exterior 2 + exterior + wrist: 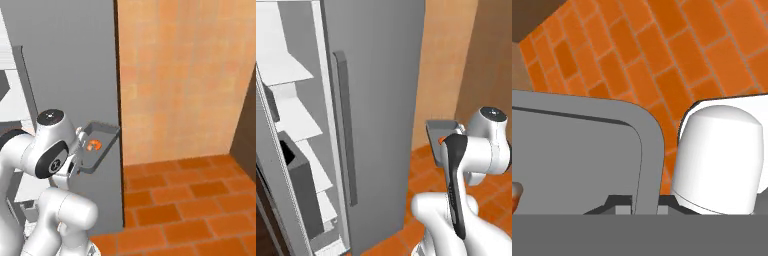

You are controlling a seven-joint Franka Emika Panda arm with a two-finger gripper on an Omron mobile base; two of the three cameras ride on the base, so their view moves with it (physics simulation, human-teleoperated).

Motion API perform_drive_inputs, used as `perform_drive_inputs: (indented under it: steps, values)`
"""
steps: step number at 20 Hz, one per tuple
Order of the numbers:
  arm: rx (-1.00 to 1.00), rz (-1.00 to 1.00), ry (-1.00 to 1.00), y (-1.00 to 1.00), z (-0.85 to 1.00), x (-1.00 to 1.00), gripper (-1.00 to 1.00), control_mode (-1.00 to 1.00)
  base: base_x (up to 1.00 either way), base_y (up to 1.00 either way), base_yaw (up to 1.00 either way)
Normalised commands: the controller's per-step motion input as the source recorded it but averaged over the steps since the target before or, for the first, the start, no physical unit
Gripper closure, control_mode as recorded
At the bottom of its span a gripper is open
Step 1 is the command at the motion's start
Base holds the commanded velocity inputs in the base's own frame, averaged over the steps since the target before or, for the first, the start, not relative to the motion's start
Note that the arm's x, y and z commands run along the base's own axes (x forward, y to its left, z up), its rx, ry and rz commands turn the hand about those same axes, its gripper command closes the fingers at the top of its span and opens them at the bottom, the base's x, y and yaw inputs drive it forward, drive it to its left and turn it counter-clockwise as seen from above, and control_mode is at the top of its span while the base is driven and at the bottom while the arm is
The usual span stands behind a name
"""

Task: Take the meat container that has the shrimp and place it on the second highest rack of the freezer. Then take the vegetable container that has the carrot and corn and place it on the highest rack of the freezer.

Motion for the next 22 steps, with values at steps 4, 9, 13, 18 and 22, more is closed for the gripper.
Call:
perform_drive_inputs:
  steps: [4,9,13,18,22]
  values:
    - [0.00,0.00,0.00,0.00,0.00,0.00,1.00,1.00,0.11,0.00,0.90]
    - [0.00,0.00,0.00,0.00,0.00,0.00,1.00,1.00,0.16,0.00,0.80]
    - [0.00,0.00,0.00,0.00,0.00,0.00,1.00,1.00,0.18,0.16,0.57]
    - [0.00,0.00,0.00,0.00,0.00,0.00,1.00,1.00,0.40,0.39,0.25]
    - [0.00,0.00,0.00,0.00,0.00,0.00,1.00,1.00,0.64,0.24,0.10]
